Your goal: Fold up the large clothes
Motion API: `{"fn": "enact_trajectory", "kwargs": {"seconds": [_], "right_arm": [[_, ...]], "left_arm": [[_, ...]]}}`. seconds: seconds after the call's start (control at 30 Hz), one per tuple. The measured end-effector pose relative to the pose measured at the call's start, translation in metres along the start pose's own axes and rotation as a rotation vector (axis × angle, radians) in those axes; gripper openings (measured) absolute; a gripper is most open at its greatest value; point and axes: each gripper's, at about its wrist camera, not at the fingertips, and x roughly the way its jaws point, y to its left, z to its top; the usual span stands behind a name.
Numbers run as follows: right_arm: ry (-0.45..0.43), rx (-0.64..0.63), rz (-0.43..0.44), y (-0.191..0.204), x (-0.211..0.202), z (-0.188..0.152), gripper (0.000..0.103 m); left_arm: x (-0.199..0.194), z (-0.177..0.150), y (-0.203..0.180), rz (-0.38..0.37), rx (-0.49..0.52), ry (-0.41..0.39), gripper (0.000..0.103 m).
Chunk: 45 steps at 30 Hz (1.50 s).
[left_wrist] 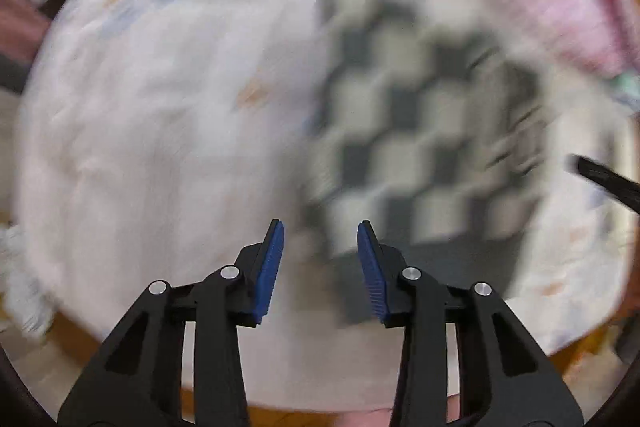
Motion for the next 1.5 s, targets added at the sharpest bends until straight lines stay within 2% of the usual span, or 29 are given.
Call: {"fn": "enact_trajectory", "kwargs": {"seconds": [0.07, 0.13, 0.17, 0.2, 0.23, 0.3, 0.33, 0.4, 0.5, 0.7, 0.83, 0.93, 1.0, 1.07, 1.1, 1.17, 1.27, 1.33, 1.37, 1.43, 1.47, 1.5], "right_arm": [[-0.037, 0.005, 0.019, 0.000, -0.004, 0.038, 0.021], [-0.009, 0.006, 0.077, 0.000, 0.007, 0.063, 0.021], [0.012, 0.022, 0.101, 0.002, 0.021, 0.075, 0.021], [0.043, 0.022, 0.092, 0.002, 0.035, 0.081, 0.018], [0.078, 0.013, 0.056, 0.005, 0.052, 0.088, 0.018], [0.094, 0.043, 0.023, -0.005, 0.091, 0.097, 0.018], [0.091, 0.077, 0.037, -0.013, 0.102, 0.097, 0.017], [0.063, 0.165, 0.127, -0.026, 0.115, 0.098, 0.014], [0.056, 0.094, 0.082, -0.016, 0.115, 0.098, 0.014], [-0.018, 0.066, 0.051, -0.007, 0.088, 0.065, 0.015], [-0.040, 0.107, 0.046, -0.010, 0.059, 0.028, 0.018], [0.066, 0.154, 0.077, -0.014, 0.062, -0.006, 0.018], [0.119, 0.176, 0.099, -0.017, 0.066, -0.038, 0.018], [0.215, 0.134, 0.059, -0.014, 0.079, -0.071, 0.018], [0.237, 0.134, 0.033, -0.015, 0.084, -0.087, 0.018], [0.188, 0.127, 0.027, -0.016, 0.088, -0.105, 0.018], [0.121, 0.125, 0.012, -0.018, 0.105, -0.113, 0.018], [0.149, 0.141, -0.018, -0.012, 0.102, -0.107, 0.019], [0.168, 0.141, -0.024, -0.010, 0.099, -0.104, 0.022], [0.184, 0.132, 0.045, -0.009, 0.089, -0.096, 0.054], [0.171, 0.120, 0.129, -0.011, 0.082, -0.092, 0.081], [0.142, 0.109, 0.153, -0.014, 0.074, -0.089, 0.083]], "left_arm": [[-0.001, 0.032, -0.014, -0.047, 0.016, -0.066, 0.039], [0.022, 0.067, -0.031, -0.021, 0.033, -0.086, 0.036], [0.036, 0.085, -0.032, -0.020, 0.032, -0.087, 0.030], [0.062, 0.110, -0.036, -0.026, 0.018, -0.071, 0.023], [0.084, 0.125, -0.034, -0.026, 0.009, -0.051, 0.021], [0.129, 0.149, -0.038, 0.004, 0.011, -0.010, 0.022], [0.138, 0.151, -0.033, 0.033, 0.020, -0.022, 0.022], [0.143, 0.152, -0.035, 0.084, 0.049, -0.063, 0.022], [0.142, 0.153, -0.028, 0.053, 0.054, -0.073, 0.022], [0.101, 0.123, -0.024, 0.001, 0.053, -0.093, 0.024], [0.075, 0.075, -0.020, -0.005, 0.020, -0.102, 0.032], [0.069, 0.031, -0.024, 0.015, 0.035, -0.080, 0.035], [0.074, -0.006, -0.026, 0.024, 0.053, -0.028, 0.035], [0.088, -0.038, -0.023, 0.046, 0.084, 0.051, 0.035], [0.101, -0.060, -0.018, 0.072, 0.097, 0.095, 0.034], [0.113, -0.080, -0.005, 0.037, 0.061, 0.085, 0.036], [0.133, -0.078, 0.006, -0.014, 0.006, 0.077, 0.039], [0.130, -0.071, 0.003, 0.001, -0.003, 0.107, 0.038], [0.124, -0.069, 0.001, 0.005, 0.001, 0.113, 0.038], [0.109, -0.067, -0.003, -0.015, 0.036, 0.113, 0.047], [0.099, -0.065, -0.006, -0.043, 0.062, 0.091, 0.060], [0.091, -0.064, -0.006, -0.052, 0.079, 0.068, 0.068]]}}
